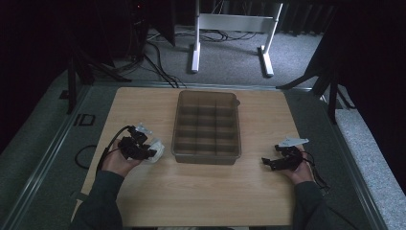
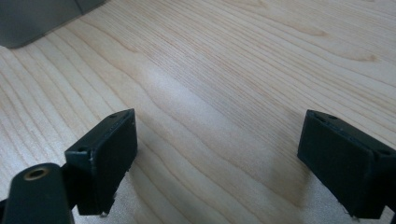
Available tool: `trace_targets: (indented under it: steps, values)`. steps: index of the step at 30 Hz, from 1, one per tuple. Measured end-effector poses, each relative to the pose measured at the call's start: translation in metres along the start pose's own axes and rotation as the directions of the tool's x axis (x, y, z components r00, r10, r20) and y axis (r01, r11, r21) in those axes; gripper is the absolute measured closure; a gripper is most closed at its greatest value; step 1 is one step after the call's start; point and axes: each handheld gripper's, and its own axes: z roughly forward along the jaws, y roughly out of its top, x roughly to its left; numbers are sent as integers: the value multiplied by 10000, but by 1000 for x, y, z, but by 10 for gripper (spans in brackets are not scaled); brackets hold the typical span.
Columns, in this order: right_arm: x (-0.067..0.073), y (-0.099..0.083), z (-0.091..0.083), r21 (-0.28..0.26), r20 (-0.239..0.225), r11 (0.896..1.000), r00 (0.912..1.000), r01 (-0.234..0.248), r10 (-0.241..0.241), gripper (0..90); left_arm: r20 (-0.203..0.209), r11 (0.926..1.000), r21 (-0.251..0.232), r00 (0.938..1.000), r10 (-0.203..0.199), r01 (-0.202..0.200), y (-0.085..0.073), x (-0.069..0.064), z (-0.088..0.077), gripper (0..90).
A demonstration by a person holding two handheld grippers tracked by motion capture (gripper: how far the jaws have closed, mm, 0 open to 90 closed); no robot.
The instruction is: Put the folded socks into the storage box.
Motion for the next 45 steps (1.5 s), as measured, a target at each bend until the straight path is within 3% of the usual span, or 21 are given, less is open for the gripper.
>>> trace_targets:
  steps: [21, 37, 45]
  values:
    - [0, 0, 0, 0, -2, 10000, 10000, -7, 7, 115, 217, 9981, -311, 9983, 533, -526, 15, -13, -10, 699]
    - [0, 0, 0, 0, -5, 10000, 10000, -7, 7, 115, 457, 9967, -161, 9957, 802, -796, 24, -22, 1, 699]
    - [0, 0, 0, 0, -3, 10000, 10000, -4, 4, 115, 825, 9952, -255, 9919, 963, -945, 27, -29, 4, 699]
